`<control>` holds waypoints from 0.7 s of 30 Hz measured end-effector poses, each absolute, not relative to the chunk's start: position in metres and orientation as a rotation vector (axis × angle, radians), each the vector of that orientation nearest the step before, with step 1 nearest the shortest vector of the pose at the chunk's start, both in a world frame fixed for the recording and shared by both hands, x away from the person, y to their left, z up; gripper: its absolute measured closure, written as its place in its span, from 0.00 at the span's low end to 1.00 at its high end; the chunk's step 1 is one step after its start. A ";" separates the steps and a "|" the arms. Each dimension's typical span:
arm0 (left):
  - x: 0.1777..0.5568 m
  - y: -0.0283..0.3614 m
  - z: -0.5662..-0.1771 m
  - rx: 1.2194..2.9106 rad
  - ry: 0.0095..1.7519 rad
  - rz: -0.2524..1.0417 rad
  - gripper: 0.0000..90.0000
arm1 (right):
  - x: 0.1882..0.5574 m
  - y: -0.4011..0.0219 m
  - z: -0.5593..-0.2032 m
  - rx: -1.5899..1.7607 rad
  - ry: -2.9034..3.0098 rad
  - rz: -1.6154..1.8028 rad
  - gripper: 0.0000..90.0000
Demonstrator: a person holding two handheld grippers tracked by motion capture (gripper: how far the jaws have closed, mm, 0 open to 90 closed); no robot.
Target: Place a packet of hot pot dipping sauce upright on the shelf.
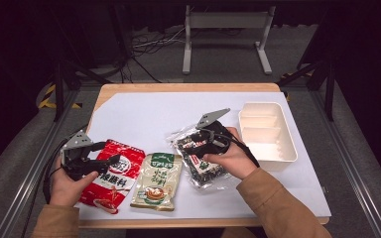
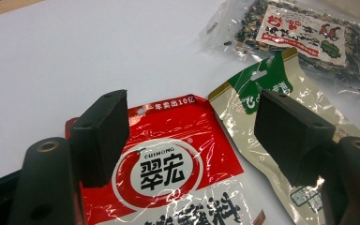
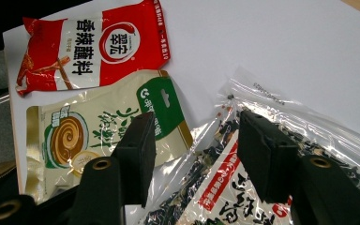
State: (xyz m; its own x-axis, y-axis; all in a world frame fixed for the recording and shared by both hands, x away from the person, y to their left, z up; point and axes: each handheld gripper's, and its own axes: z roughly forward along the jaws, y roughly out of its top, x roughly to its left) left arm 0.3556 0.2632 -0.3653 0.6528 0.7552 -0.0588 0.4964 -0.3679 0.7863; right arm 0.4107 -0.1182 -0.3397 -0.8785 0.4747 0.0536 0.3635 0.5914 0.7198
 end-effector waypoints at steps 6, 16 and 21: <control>0.355 0.264 -0.365 2.038 0.975 0.395 0.30 | 0.417 -0.109 -0.341 0.715 2.694 1.166 0.50; 0.355 0.263 -0.366 2.040 0.977 0.401 0.30 | 0.423 -0.093 -0.342 0.699 2.717 1.159 0.42; 0.355 0.264 -0.365 2.040 0.977 0.400 0.30 | 0.426 -0.079 -0.351 0.667 2.759 1.127 0.39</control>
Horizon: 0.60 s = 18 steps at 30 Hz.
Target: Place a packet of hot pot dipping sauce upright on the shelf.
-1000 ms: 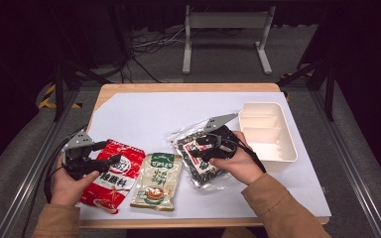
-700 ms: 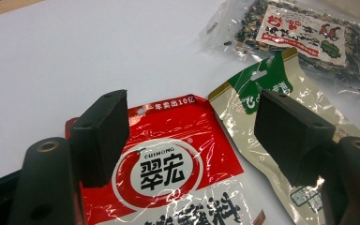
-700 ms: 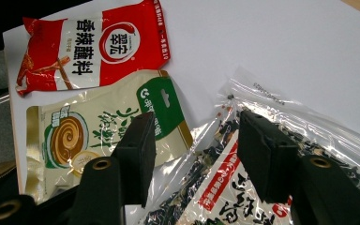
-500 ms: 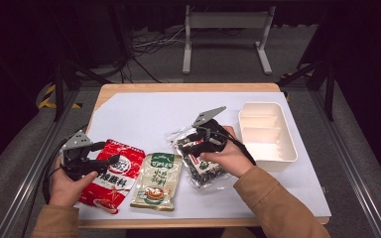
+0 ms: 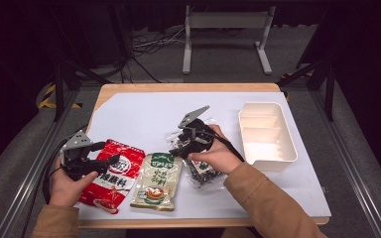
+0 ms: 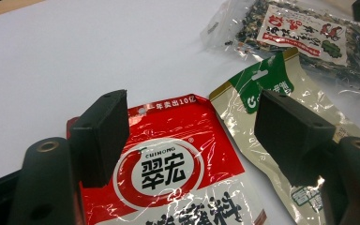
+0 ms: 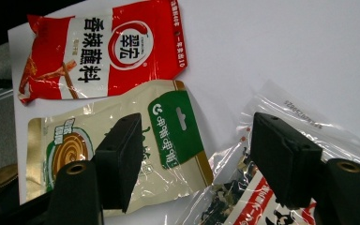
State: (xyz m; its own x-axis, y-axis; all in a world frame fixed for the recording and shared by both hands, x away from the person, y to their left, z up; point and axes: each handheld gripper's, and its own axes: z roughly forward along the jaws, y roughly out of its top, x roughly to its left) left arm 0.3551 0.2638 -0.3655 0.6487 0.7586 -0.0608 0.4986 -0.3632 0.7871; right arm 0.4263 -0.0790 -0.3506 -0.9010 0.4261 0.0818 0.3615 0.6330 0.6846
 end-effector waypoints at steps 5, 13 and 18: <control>0.355 0.264 -0.366 2.041 0.977 0.403 0.30 | 0.433 -0.067 -0.363 0.649 2.804 1.110 0.40; 0.355 0.265 -0.367 2.041 0.979 0.398 0.30 | 0.441 -0.055 -0.381 0.666 2.871 1.016 0.39; 0.355 0.265 -0.367 2.043 0.977 0.403 0.30 | 0.445 -0.052 -0.389 0.672 2.893 0.970 0.39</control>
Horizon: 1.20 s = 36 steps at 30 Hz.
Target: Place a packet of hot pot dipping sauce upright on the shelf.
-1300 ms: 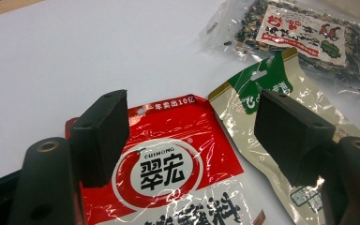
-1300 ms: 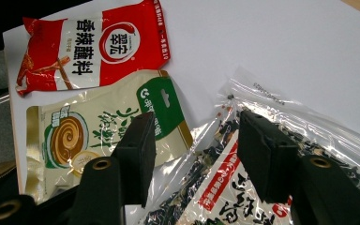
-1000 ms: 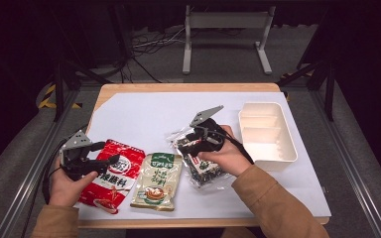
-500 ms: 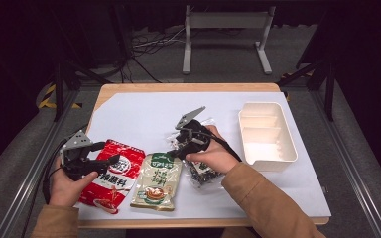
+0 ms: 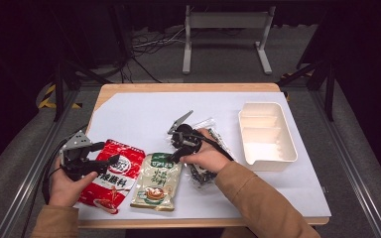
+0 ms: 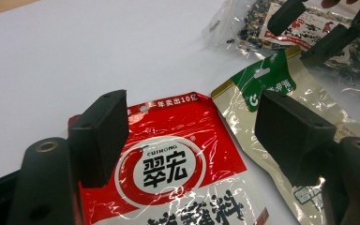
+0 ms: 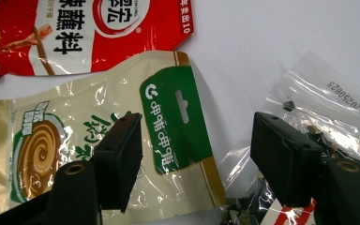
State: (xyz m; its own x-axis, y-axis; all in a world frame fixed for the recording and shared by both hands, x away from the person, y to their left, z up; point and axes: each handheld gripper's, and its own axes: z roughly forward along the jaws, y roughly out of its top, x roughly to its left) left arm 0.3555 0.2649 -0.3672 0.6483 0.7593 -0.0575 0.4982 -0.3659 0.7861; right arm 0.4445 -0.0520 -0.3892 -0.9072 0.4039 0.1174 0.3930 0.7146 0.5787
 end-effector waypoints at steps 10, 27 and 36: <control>0.355 0.264 -0.368 2.045 0.979 0.398 0.30 | 0.446 -0.048 -0.402 0.667 2.930 0.935 0.40; 0.356 0.263 -0.369 2.054 0.973 0.400 0.30 | 0.447 -0.039 -0.419 0.623 3.052 0.877 0.57; 0.356 0.262 -0.369 2.059 0.976 0.395 0.30 | 0.445 -0.042 -0.411 0.574 3.102 0.878 0.81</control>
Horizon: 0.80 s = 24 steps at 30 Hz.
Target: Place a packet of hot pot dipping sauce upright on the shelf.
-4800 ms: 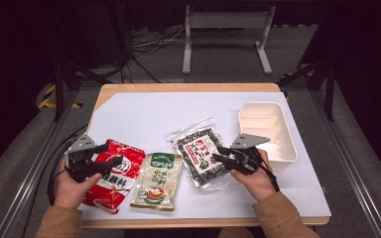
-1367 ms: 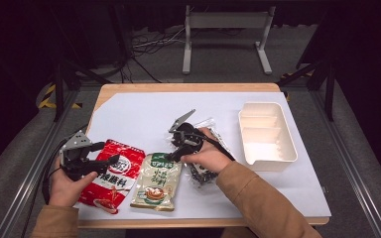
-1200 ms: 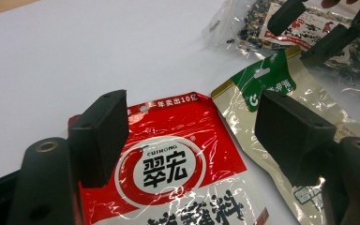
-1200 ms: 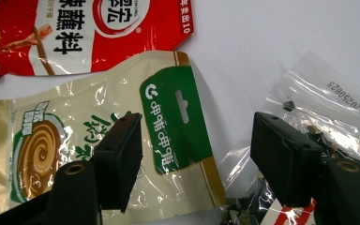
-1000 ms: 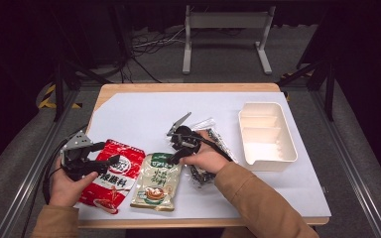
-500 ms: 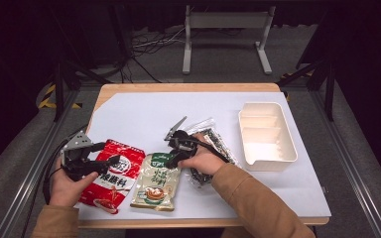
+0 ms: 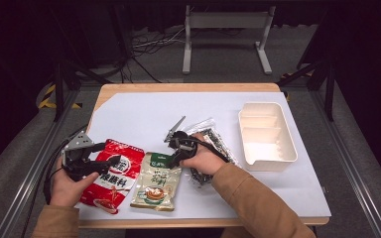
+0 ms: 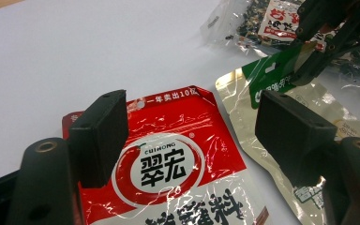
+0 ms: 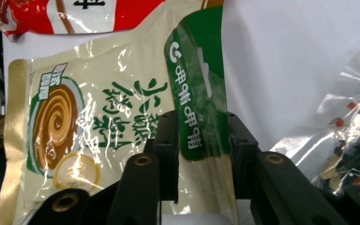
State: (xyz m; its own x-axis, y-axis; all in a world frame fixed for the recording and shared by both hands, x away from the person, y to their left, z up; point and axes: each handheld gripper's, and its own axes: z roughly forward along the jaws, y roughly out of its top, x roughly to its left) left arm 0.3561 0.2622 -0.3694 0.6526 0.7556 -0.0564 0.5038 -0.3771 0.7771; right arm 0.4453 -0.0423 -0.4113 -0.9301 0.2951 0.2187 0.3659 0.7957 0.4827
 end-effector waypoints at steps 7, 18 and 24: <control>0.356 0.261 -0.369 2.064 0.971 0.394 0.30 | 0.443 -0.040 -0.414 -0.499 -2.883 -0.756 0.93; 0.356 0.263 -0.369 2.053 0.984 0.393 0.30 | 0.438 -0.040 -0.405 -0.454 -2.904 -0.762 0.99; 0.356 0.265 -0.370 2.051 0.989 0.391 0.30 | 0.432 -0.042 -0.390 -0.423 -2.920 -0.786 1.00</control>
State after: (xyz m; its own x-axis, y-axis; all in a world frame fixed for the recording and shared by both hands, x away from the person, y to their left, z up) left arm 0.3561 0.2646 -0.3698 0.6450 0.7614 -0.0646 0.5113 -0.3672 0.7770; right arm 0.4316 -0.0423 -0.3902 -0.9578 0.2420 0.1551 0.2871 0.8294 0.4792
